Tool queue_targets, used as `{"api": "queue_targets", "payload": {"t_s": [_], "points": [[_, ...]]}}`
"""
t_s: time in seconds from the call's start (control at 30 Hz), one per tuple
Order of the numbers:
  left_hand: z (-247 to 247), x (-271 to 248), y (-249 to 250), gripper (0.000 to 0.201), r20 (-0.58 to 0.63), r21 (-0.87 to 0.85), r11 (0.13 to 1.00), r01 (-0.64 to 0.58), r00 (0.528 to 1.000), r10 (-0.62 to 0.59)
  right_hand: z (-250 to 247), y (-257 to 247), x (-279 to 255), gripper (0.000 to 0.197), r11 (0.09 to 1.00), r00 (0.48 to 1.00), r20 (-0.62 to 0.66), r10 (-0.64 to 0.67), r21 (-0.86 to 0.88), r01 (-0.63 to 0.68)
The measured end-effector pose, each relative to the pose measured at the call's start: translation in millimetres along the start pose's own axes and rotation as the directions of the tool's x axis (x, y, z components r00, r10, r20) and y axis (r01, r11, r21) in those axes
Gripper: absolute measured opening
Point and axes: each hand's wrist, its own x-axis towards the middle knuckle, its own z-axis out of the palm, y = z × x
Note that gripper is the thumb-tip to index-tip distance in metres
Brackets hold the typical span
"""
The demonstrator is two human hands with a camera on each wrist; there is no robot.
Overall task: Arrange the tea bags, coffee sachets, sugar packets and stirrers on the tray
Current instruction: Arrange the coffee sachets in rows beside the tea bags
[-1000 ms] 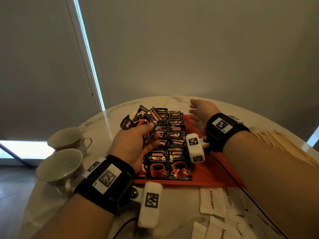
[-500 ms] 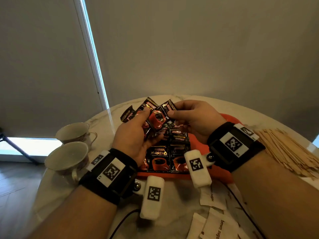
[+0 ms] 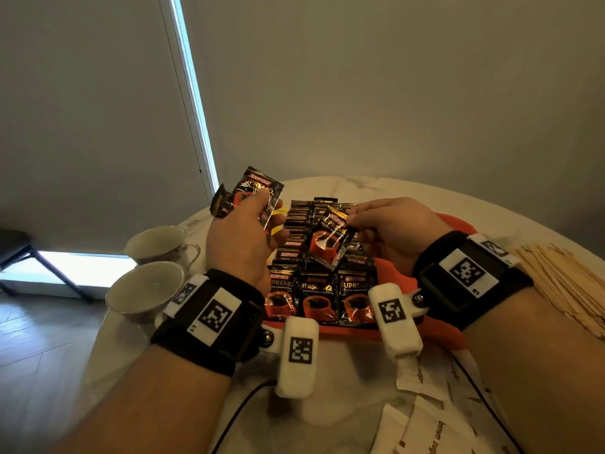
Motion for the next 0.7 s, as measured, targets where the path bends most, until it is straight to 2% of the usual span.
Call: {"api": "queue_targets", "payload": {"t_s": [0.1,0.17,0.23,0.37,0.53,0.7], "points": [[-1.0,1.3,1.9,0.009,-0.036,-0.024,1.0,-0.007,0.999,0.006,15.9,-1.0,-3.0,0.008,0.975,0.997,0.079,-0.01,-0.222,0.028],[-2.9,3.3,2.7,0.009,-0.054,-0.027,0.999,-0.017,0.998,0.015,28.2,-4.6,-4.7,0.006,0.911,0.99,0.14,-0.027,-0.405,0.082],[-4.9,5.3,5.3,0.012,-0.056,-0.04,0.999,-0.03,0.998,0.028,39.9,-9.3,-6.3,0.006,0.847,0.979,0.201,-0.032,-0.515,0.133],[-6.8,8.0,7.7,0.02,-0.065,-0.073,0.996,-0.047,0.997,0.042,56.3,-12.0,-8.1,0.006,0.772,0.965,0.263,0.008,-0.614,0.162],[-7.6,9.6,4.4,0.017,-0.062,-0.064,0.998,-0.008,0.998,0.004,63.3,-8.5,-8.3,0.02,0.699,0.968,0.24,0.069,-0.704,0.126],[-7.0,10.3,0.7,0.015,-0.049,-0.049,0.998,0.036,0.998,-0.038,67.1,-5.5,-8.5,0.022,0.682,0.975,0.211,0.069,-0.723,0.109]]}}
